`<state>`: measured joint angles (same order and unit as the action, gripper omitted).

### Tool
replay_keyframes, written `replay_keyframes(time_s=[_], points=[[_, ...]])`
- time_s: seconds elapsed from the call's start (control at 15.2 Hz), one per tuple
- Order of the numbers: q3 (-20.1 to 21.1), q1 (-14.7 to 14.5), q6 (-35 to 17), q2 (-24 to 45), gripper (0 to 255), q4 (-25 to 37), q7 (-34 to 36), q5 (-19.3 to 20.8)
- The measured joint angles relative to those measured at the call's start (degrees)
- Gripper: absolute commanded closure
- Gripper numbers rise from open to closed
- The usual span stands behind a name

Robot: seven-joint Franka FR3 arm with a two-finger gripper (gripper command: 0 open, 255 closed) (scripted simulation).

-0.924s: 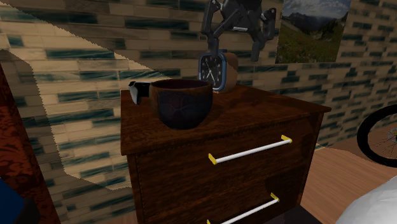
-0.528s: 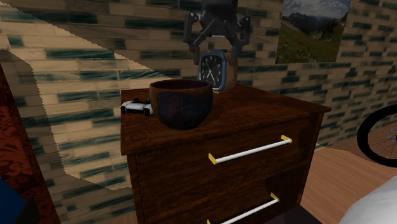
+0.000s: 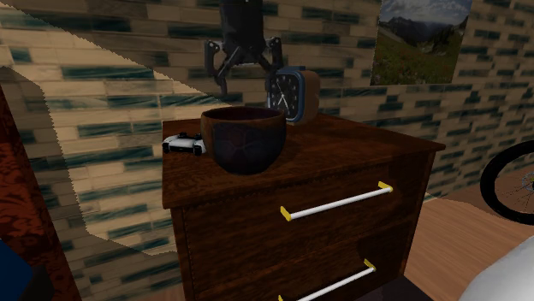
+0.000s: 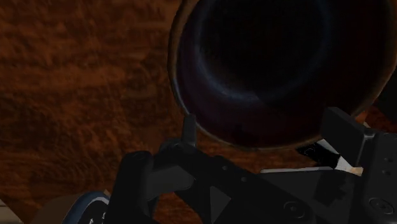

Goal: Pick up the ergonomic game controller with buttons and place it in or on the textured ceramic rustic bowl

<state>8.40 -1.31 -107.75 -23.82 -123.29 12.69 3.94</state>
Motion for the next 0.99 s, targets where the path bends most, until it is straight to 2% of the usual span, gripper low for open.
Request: replay_keyframes(time_s=[0.46, 0.99], points=[[5.6, -0.4, -6.3, 12.1, 0, 8.1, 4.4, 8.3], [10.5, -3.1, -8.3, 28.9, 0, 22.5, 11.3, 22.5]])
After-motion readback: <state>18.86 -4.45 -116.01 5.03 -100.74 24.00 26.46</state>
